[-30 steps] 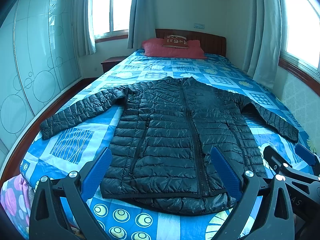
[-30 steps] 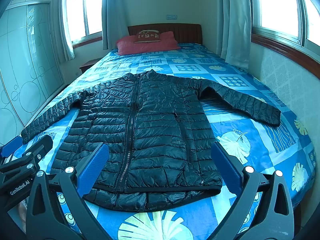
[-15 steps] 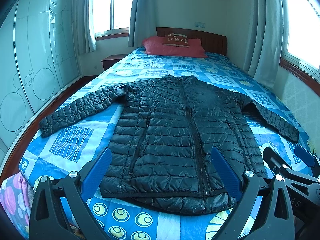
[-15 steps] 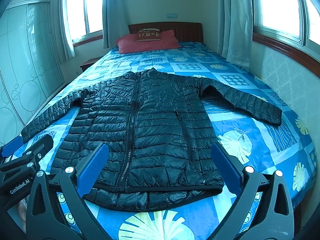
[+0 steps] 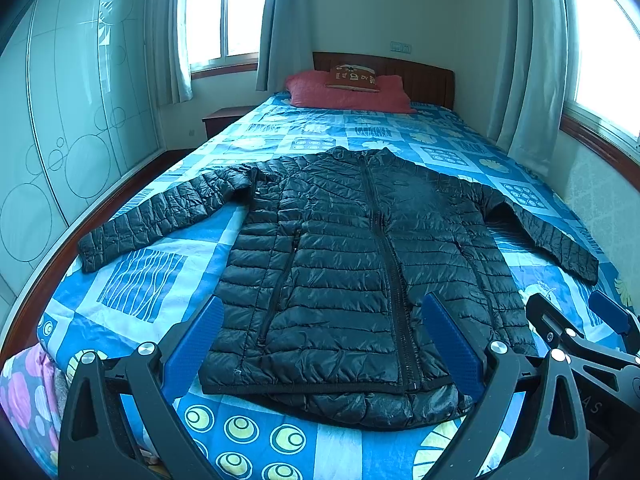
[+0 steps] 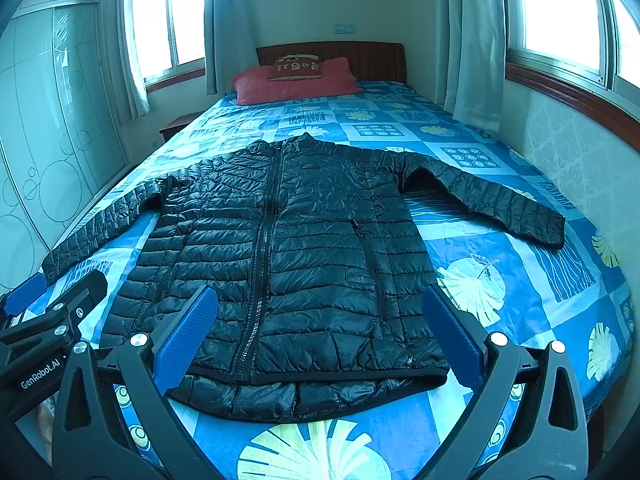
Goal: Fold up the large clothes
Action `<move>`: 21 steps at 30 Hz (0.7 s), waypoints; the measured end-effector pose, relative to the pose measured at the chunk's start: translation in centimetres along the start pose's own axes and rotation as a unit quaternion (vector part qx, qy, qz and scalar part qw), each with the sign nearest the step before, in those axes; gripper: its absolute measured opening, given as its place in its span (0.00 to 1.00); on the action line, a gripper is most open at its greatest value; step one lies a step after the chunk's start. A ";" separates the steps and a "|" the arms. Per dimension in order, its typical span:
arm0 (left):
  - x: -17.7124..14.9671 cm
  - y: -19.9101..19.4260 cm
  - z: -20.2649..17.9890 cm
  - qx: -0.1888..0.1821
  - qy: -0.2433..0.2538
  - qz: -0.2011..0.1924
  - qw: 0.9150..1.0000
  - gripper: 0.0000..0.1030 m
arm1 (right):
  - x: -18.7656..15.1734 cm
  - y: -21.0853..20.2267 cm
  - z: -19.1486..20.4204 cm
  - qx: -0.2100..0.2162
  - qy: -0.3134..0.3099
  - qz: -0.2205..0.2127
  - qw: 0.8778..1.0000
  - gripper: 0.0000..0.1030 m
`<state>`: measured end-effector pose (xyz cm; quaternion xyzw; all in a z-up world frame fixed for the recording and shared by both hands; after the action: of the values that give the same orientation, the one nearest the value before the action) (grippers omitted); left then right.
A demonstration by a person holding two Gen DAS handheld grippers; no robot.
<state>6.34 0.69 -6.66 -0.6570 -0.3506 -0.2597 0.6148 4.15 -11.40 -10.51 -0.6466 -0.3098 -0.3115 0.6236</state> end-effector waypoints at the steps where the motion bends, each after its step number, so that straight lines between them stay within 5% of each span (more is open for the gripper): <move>1: 0.0 0.2 0.0 0.000 -0.001 0.002 1.000 0.96 | 0.0 0.0 0.0 0.001 0.001 0.001 1.000 0.98; 12: 0.4 5.9 3.5 0.025 -0.034 0.039 0.998 0.96 | -0.4 4.6 -1.9 0.032 0.044 0.030 0.998 0.98; 19: 0.8 13.5 15.1 0.151 -0.113 0.053 0.981 0.96 | -0.7 11.9 -13.5 0.008 0.206 0.027 0.978 0.98; 20: 0.6 14.4 16.8 0.168 -0.121 0.059 0.977 0.96 | -0.8 12.8 -15.4 0.006 0.227 0.022 0.974 0.95; 21: 0.4 15.3 18.5 0.181 -0.132 0.067 0.972 0.96 | -0.8 13.3 -16.7 0.001 0.239 0.018 0.971 0.82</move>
<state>16.90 19.09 -17.97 -0.5849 -0.4253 -0.0611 0.6880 13.90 -28.56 -18.85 -0.5581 -0.1404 -0.4456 0.6858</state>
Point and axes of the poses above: each gripper's, at about its wrist camera, not at the fingertips, and y roughly the way its jaws point, z to its left, x to its top, the point moved 8 cm from there along y, roughly the way its jaws point, and after that the axes turned 6 degrees about -y, right-handed, at the moved point
